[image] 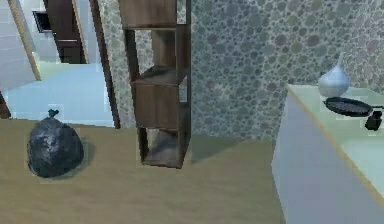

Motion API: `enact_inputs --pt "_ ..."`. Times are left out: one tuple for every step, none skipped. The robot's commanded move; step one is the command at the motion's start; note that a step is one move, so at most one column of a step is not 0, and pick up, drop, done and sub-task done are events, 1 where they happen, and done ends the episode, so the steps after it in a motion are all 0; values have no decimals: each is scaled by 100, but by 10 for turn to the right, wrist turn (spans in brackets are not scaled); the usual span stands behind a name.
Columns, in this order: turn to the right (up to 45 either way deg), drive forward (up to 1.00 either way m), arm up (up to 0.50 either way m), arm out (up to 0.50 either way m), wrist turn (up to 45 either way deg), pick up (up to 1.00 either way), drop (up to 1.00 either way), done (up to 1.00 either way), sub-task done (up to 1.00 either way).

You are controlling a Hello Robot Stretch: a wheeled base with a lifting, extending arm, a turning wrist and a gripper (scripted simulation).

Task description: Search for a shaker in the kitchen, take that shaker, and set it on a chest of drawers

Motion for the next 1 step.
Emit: enact_inputs --pt "-450 0 0 0 0 0 0 0 0"
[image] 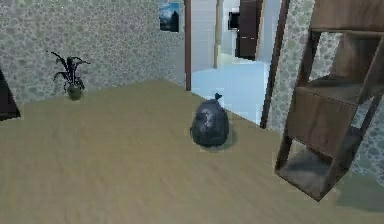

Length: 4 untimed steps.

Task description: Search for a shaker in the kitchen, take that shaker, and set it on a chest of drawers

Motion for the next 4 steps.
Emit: enact_inputs --pt "-450 0 0 0 0 0 0 0 0" --pt "-450 0 0 0 0 0 0 0 0" --pt "-300 0 0 0 0 0 0 0 0" --pt "0 5 0 0 0 0 0 0 0"
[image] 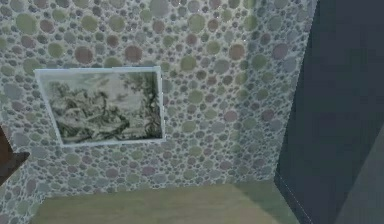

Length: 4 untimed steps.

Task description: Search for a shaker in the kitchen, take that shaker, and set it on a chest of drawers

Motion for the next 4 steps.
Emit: enact_inputs --pt "-330 0 0 0 0 0 0 0 0" --pt "0 75 0 0 0 0 0 0 0" --pt "450 0 0 0 0 0 0 0 0" --pt "450 0 0 0 0 0 0 0 0"
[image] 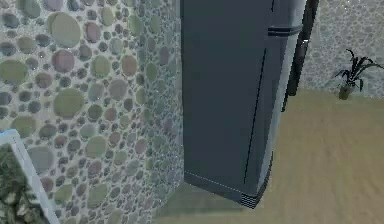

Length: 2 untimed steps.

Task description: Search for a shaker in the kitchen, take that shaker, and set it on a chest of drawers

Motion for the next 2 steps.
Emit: enact_inputs --pt "450 0 0 0 0 0 0 0 0" --pt "90 0 0 0 0 0 0 0 0"
